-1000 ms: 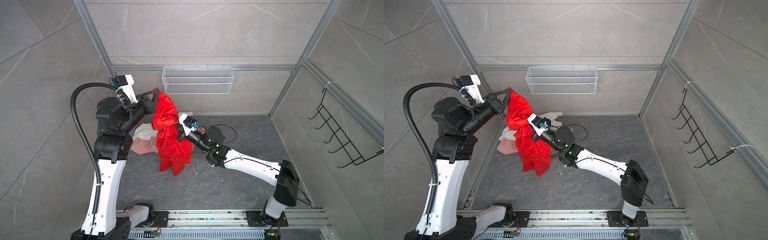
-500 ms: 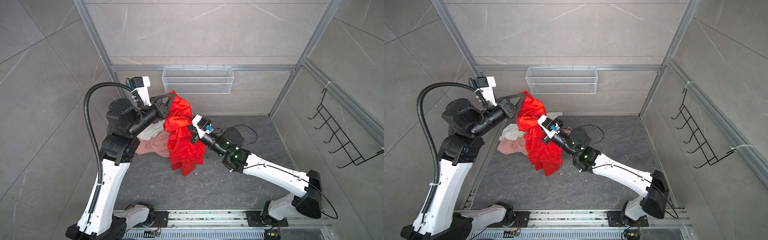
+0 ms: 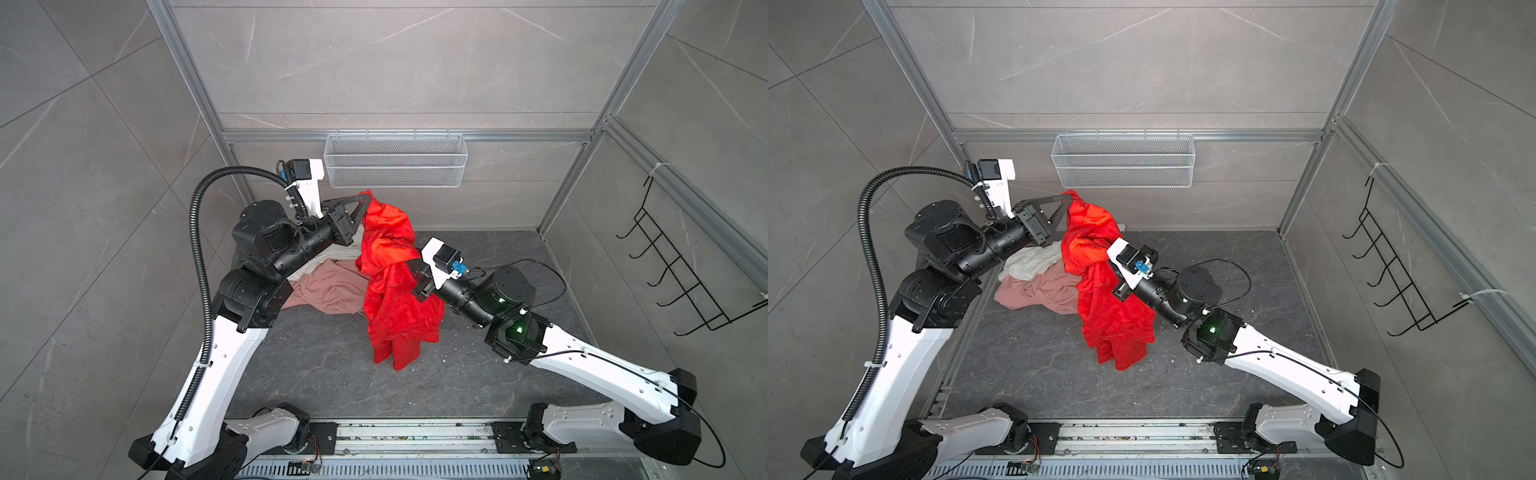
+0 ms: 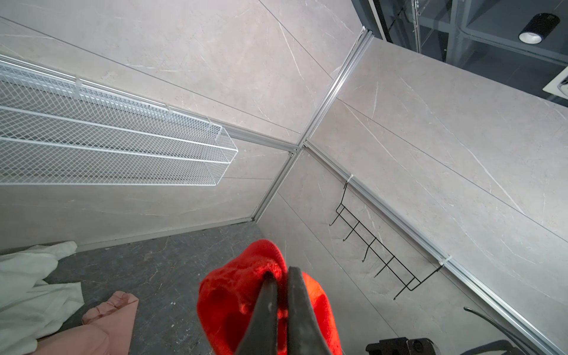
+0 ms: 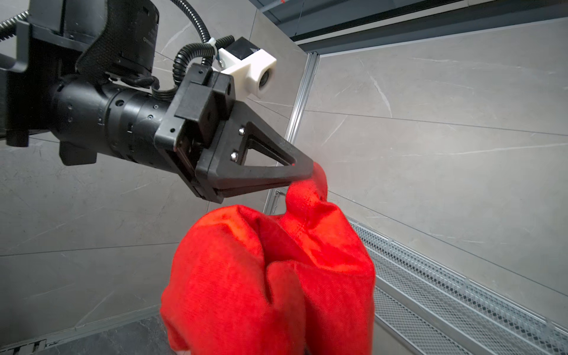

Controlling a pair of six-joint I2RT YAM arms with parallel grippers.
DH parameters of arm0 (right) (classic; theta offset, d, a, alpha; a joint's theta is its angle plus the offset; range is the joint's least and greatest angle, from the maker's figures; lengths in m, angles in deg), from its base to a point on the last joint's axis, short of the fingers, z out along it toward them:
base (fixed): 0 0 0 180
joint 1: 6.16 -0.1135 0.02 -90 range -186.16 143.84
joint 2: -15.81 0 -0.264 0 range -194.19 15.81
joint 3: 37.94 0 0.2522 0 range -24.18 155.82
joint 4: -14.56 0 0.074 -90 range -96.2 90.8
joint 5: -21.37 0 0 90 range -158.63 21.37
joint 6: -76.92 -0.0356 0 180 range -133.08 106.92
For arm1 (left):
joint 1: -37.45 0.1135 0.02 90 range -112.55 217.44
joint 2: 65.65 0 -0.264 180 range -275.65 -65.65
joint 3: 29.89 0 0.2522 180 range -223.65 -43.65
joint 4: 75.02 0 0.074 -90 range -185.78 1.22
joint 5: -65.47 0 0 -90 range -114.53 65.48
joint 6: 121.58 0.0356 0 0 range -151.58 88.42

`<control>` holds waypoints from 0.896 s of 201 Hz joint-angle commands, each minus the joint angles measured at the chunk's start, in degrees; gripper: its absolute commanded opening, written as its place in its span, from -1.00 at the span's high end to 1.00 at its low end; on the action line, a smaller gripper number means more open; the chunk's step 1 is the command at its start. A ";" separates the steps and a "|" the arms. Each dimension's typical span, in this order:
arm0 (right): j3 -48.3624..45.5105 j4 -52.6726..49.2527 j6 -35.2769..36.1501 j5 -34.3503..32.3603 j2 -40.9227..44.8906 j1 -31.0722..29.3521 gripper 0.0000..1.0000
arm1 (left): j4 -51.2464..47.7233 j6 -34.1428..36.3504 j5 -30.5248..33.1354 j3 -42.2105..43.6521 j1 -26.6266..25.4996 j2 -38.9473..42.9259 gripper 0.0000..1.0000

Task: Pick out a specific cloth from the pile
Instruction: 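Carry the red cloth with both grippers away from the pile toward the robot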

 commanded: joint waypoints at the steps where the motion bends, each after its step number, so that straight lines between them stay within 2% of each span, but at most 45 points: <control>1: -0.45 -1.92 0.50 -1.39 4.12 -0.28 1.00 | 0.47 2.29 2.28 0.01 -1.62 -0.12 1.00; 89: -1.03 -10.91 1.24 -4.47 11.24 -0.28 1.00 | -0.23 2.82 4.20 -3.62 -5.66 -3.80 1.00; 148: 9.56 -30.63 2.71 -8.17 11.26 -0.28 1.00 | -1.45 3.17 4.88 -5.56 -7.69 -5.44 1.00; 180: 18.00 -45.13 1.69 -9.04 9.76 -0.28 1.00 | -3.08 3.03 5.70 -5.38 -9.04 -5.70 1.00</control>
